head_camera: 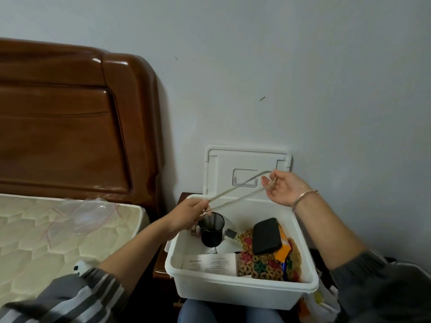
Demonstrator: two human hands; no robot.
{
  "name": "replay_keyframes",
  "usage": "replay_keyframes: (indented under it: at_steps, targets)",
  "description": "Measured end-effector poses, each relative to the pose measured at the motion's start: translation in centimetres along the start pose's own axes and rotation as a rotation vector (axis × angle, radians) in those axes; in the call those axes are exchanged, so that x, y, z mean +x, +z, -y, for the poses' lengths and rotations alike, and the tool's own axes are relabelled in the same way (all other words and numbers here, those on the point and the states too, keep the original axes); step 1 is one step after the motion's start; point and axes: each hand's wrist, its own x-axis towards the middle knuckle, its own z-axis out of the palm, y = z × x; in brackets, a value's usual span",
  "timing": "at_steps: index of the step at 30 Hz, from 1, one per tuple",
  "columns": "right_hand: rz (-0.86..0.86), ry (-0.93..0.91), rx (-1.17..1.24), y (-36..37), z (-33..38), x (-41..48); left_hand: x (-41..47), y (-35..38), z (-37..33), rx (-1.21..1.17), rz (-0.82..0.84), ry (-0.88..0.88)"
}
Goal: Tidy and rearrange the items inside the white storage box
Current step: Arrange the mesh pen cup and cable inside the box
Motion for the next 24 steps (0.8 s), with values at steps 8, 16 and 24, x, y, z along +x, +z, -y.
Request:
replay_keyframes:
  at_steps: [8, 16, 24]
  targets:
    - [0.170, -0.021, 0.271, -0.9, 0.4, 0.0, -1.7, 2.4, -0.6, 0.024, 0.254, 0.043]
    - [0.087, 0.005, 0.430, -0.8, 1.3, 0.3, -2.0, 3.8, -1.8, 0.382, 0.193, 0.255]
    - [-0.014, -0.043, -0.759, -3.6, -1.5, 0.3, -0.8, -1.1, -4.2, 0.712, 0.077, 0.199]
